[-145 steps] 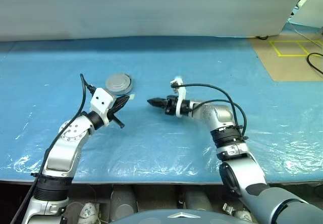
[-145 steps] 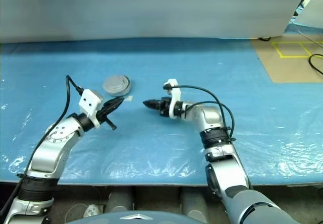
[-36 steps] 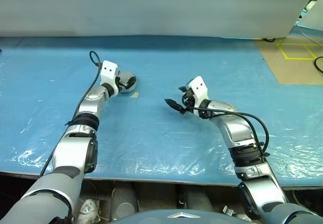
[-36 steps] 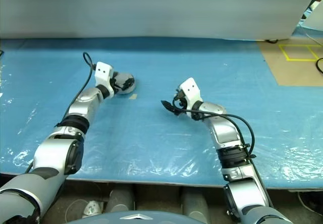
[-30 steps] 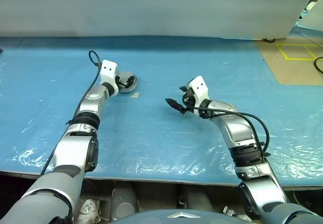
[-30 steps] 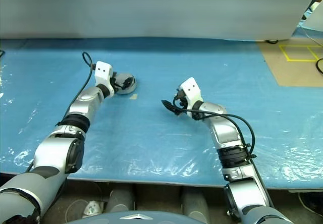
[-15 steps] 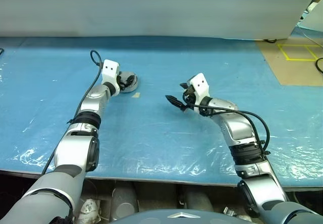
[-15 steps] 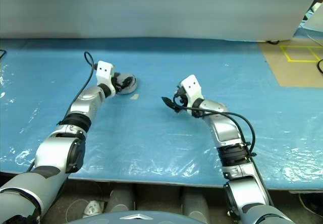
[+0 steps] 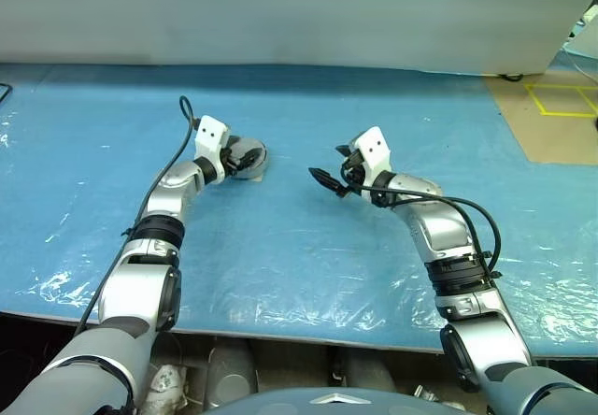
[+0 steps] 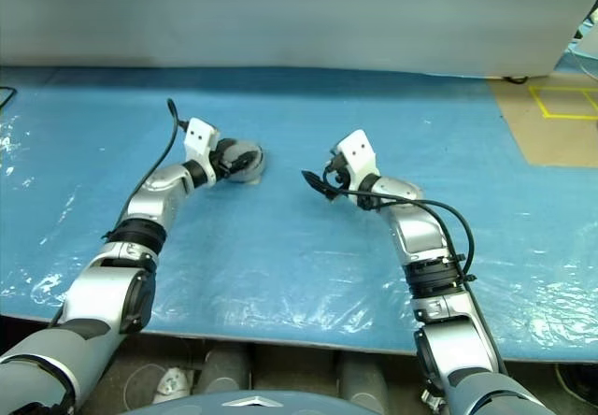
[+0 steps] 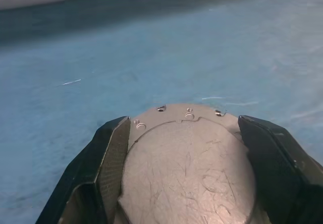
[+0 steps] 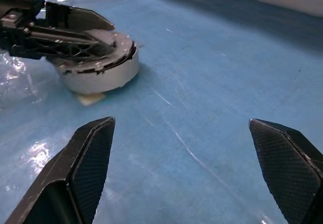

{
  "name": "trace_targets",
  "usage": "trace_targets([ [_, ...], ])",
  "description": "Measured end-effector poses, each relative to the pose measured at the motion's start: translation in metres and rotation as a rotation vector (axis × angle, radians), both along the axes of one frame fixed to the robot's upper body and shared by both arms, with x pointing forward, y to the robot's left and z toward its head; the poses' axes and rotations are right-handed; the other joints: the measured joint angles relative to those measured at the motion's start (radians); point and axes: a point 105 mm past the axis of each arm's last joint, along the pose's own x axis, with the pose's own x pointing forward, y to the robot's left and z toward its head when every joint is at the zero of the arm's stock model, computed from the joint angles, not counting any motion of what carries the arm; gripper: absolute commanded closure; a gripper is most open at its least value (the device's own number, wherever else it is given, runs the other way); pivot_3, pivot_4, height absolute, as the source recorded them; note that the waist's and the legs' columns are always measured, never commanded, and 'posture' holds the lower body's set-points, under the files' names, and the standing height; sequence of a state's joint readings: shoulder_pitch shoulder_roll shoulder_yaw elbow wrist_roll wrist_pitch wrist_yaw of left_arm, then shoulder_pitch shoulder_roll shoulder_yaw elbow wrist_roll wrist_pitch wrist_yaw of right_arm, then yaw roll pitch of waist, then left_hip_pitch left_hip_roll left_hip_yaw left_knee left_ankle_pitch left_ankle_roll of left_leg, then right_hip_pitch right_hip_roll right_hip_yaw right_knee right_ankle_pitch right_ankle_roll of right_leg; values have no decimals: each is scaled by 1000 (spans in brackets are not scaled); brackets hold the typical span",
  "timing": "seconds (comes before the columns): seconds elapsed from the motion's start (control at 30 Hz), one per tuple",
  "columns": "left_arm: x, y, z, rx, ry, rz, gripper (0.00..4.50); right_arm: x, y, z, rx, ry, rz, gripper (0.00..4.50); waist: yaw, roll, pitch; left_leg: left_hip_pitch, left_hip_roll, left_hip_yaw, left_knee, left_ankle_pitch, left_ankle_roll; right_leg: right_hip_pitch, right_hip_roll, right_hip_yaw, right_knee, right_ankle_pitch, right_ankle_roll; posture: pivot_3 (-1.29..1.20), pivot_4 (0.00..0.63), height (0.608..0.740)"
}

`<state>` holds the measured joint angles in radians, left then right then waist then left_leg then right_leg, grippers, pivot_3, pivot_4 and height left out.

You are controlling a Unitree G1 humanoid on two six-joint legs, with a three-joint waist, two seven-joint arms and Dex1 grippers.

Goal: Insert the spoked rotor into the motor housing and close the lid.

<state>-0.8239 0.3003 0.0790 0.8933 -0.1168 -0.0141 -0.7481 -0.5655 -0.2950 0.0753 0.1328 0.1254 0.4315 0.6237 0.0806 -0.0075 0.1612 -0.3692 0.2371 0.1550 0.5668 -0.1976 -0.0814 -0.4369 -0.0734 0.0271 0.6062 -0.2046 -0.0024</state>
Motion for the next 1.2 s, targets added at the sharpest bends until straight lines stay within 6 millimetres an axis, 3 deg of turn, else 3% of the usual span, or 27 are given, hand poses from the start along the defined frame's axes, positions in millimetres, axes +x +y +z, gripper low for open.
trace_targets([
  [0.2, -30, -27, -7, 26, 7, -260, 1403, 7, -16, 13, 19, -45, -48, 0, 2, 0, 0, 1, 0, 0, -1, 0, 0, 1, 0, 0, 0, -1, 0, 0, 150, 740],
  [0.47, -82, -59, -15, 10, 44, -586, 1403, 5, -15, 15, 40, -43, -15, 0, -1, 0, 0, 1, 1, 0, -1, 0, 0, 0, 0, 0, 0, -2, -2, 0, 150, 740],
  [0.83, -115, -71, -19, 60, 42, -721, 1403, 0, -8, 12, 34, -30, 52, 0, -12, 0, 0, 1, 2, 1, -1, 0, 0, 0, 0, 0, 0, -2, -3, 0, 150, 740],
  [0.97, -120, -72, -22, 85, 15, -728, 26, -1, -8, 13, 34, -36, 60, 0, -12, 0, 0, 2, 2, 1, -1, 0, 0, 0, 0, 0, 0, -2, -3, 0, 150, 740],
  [1.2, -122, -70, -18, 18, -25, -640, 26, -9, -4, 10, 71, -19, 129, 0, -12, 0, 0, 1, 2, 1, 0, 0, 0, -1, 0, 0, 1, -2, -3, 0, 150, 740],
])
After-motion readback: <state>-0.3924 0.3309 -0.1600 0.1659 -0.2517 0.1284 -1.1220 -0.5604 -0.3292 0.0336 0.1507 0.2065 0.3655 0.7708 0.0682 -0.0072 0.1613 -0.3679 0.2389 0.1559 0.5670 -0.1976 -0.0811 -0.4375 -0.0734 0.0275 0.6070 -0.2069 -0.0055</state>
